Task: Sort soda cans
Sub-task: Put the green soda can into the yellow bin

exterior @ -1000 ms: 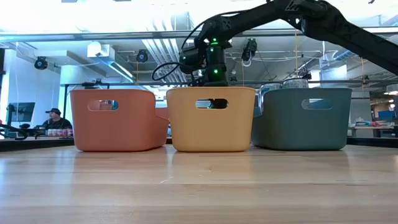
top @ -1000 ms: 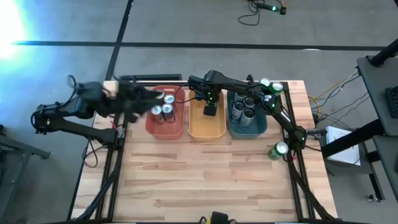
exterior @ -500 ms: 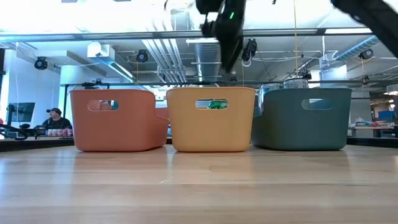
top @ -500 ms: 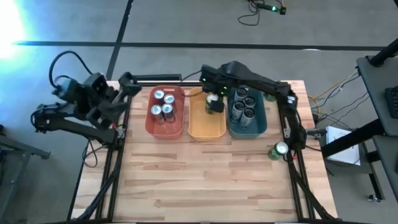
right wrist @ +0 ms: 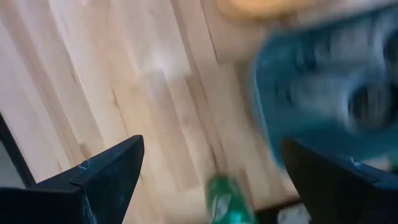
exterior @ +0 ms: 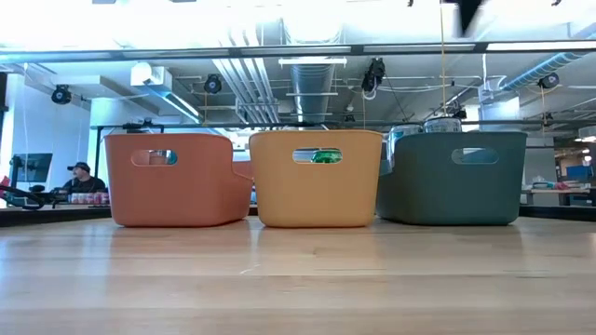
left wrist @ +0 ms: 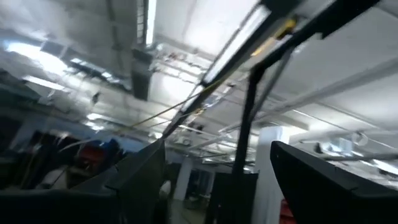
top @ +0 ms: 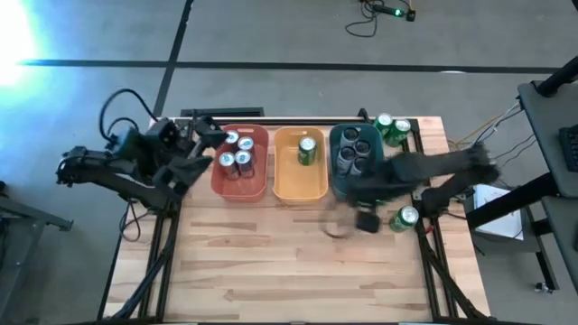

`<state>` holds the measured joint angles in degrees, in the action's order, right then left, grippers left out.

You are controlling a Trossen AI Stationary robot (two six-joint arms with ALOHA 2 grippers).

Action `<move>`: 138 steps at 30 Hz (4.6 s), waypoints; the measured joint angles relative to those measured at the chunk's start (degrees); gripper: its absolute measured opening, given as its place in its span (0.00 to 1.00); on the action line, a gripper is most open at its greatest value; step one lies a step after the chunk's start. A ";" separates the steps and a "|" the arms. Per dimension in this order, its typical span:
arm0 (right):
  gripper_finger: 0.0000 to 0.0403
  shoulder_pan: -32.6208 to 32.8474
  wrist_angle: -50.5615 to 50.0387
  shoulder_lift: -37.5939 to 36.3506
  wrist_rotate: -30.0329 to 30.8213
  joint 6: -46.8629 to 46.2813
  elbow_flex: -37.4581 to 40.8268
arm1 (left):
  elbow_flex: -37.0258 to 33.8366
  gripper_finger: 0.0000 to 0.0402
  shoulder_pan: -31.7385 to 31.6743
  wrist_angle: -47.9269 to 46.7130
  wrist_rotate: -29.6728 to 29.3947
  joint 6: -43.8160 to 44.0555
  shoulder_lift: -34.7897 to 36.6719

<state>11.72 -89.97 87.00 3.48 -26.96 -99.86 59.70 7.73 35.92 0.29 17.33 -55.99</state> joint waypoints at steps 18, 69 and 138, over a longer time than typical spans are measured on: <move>0.92 7.56 0.25 -27.22 -4.01 -21.26 42.28 | 4.78 0.62 9.15 0.35 -12.85 -1.21 -13.74; 0.74 16.43 18.94 1.87 -21.87 -14.98 34.55 | 21.83 0.63 11.01 -51.14 -23.52 -0.32 -6.22; 0.88 -26.95 0.54 43.28 -2.74 24.30 -25.98 | 2.51 0.63 10.88 -71.78 -37.78 5.90 9.34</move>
<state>-15.23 -89.44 130.27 0.74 -2.66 -125.84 62.22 18.61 -35.86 -37.50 23.22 -46.65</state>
